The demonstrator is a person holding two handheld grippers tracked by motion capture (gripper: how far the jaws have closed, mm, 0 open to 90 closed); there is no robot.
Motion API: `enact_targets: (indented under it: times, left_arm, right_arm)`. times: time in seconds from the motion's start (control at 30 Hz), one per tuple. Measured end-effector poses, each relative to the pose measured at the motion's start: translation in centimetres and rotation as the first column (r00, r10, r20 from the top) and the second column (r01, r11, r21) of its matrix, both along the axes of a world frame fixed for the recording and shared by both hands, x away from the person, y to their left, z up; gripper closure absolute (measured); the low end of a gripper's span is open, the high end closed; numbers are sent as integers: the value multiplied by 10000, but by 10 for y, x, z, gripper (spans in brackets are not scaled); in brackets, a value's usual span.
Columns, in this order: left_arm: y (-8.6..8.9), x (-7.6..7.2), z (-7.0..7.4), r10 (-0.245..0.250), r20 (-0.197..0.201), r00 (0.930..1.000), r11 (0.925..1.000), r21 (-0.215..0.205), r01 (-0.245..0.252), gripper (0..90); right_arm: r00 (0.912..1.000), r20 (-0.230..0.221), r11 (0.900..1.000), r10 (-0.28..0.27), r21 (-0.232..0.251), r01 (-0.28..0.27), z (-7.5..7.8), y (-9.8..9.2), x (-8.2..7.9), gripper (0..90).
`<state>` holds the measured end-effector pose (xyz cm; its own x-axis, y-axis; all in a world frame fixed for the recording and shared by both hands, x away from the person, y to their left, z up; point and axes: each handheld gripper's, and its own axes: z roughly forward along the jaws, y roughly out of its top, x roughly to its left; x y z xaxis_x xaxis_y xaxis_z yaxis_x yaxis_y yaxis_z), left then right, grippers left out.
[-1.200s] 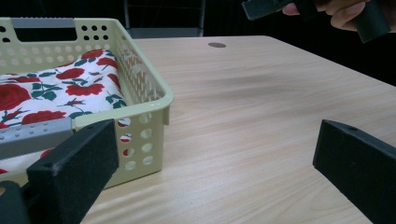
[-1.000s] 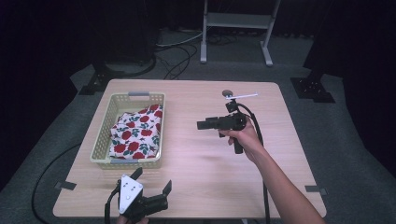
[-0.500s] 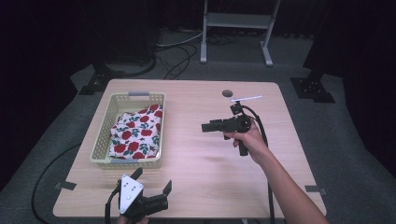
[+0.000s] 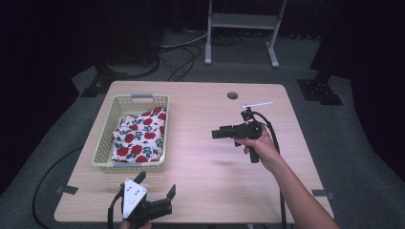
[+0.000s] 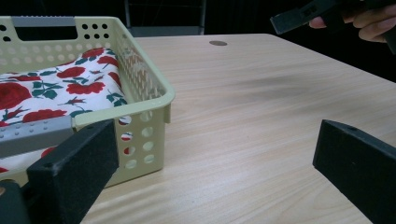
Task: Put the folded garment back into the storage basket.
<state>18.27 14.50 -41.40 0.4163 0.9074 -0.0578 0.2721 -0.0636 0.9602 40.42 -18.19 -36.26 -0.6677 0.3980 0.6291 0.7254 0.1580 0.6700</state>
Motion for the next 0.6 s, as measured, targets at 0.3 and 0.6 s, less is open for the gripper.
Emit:
enact_targets:
  times: [0.3,0.6]
  left_arm:
    - [-1,0,-1,-13,-29,10000,10000,28,13,0]
    - [-2,0,-1,-21,-10,10000,10000,97,21,0]
  right_arm:
    - [10000,46,10000,19,-8,-19,-2,-10,-6,174]
    - [10000,54,10000,-74,-44,75,-2,-17,-7,174]
